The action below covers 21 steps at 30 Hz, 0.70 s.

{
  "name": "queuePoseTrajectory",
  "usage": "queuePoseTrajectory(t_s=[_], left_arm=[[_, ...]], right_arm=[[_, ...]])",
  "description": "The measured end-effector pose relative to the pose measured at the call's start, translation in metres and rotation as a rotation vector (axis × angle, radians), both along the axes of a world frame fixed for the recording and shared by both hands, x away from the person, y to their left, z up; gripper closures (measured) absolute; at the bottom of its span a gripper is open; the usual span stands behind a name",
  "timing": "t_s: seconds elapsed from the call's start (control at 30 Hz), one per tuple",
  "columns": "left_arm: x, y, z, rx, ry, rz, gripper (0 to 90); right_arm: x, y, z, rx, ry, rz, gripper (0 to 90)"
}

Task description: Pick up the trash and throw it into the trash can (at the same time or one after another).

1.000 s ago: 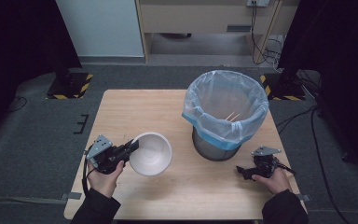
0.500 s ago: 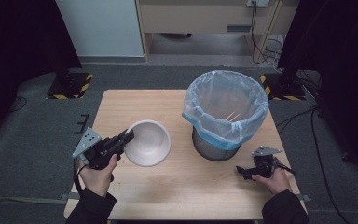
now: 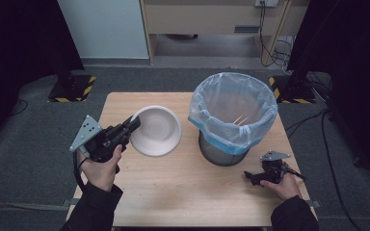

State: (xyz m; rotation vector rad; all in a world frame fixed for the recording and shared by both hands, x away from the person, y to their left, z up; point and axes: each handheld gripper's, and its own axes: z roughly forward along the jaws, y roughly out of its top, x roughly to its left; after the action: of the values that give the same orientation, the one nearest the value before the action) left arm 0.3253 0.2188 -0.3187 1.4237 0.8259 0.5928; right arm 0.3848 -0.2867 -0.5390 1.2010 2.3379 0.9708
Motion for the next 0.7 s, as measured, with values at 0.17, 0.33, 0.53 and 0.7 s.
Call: queuePoseTrajectory(t_s=[0.17,0.33,0.53,0.7], left_arm=[[0.006,-0.007,0.011,-0.011,-0.02,-0.002,82.9],[0.013,-0.016,0.026,-0.02,-0.047,-0.008,82.9],[0.02,-0.033,0.045,-0.012,-0.083,-0.024,82.9],[0.026,-0.047,0.054,-0.018,-0.101,-0.037,82.9]], right_arm=[[0.0,0.0,0.0,0.0,0.0,0.0,0.7],[0.0,0.0,0.0,0.0,0.0,0.0,0.7],[0.0,0.0,0.0,0.0,0.0,0.0,0.7],[0.0,0.0,0.0,0.001,-0.002,0.0,0.7]])
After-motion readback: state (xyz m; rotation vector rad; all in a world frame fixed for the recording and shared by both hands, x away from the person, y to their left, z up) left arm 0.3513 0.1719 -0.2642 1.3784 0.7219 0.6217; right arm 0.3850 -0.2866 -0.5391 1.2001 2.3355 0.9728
